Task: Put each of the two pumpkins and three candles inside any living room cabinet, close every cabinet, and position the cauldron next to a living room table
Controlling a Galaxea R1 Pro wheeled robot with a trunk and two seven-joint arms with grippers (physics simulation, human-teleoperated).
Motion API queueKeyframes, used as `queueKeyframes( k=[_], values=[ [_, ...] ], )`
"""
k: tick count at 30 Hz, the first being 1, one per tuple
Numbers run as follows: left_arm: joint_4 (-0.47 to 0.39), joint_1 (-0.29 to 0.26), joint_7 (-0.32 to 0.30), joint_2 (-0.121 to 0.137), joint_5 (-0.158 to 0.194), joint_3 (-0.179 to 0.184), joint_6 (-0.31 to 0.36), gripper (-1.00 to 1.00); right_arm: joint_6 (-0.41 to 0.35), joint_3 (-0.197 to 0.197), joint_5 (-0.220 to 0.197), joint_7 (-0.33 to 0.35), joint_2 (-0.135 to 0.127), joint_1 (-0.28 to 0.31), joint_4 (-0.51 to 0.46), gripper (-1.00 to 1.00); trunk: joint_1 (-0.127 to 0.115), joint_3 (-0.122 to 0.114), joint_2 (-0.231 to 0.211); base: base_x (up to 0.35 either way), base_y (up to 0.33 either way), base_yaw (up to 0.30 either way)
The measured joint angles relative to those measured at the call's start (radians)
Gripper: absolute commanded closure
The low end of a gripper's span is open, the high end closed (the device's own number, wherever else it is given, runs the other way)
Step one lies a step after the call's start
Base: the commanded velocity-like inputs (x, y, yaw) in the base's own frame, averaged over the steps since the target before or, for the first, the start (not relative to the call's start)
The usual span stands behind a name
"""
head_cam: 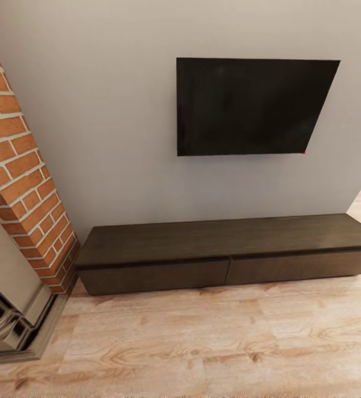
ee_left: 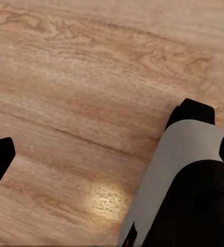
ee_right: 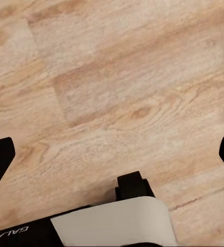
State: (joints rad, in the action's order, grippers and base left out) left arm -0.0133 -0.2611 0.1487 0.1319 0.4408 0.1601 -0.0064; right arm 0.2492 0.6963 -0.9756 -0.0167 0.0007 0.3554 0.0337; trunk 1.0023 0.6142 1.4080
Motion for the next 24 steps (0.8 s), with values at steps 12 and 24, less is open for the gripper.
queueKeyframes(
  k=[12,24],
  values=[
    [0.0,0.022,-0.001,-0.001,0.0,0.0,-0.001,-1.0,-0.002,0.002,0.004,0.0,-0.007,-0.023,0.011,-1.0,-0.046,-0.018,-0.084,0.0,0.0,0.0],
    [0.0,0.058,0.0,-0.001,0.001,0.0,-0.002,-1.0,-0.009,0.002,0.002,0.0,-0.006,-0.098,0.011,-1.0,-0.058,-0.007,-0.105,0.0,0.0,0.0]
  ],
)
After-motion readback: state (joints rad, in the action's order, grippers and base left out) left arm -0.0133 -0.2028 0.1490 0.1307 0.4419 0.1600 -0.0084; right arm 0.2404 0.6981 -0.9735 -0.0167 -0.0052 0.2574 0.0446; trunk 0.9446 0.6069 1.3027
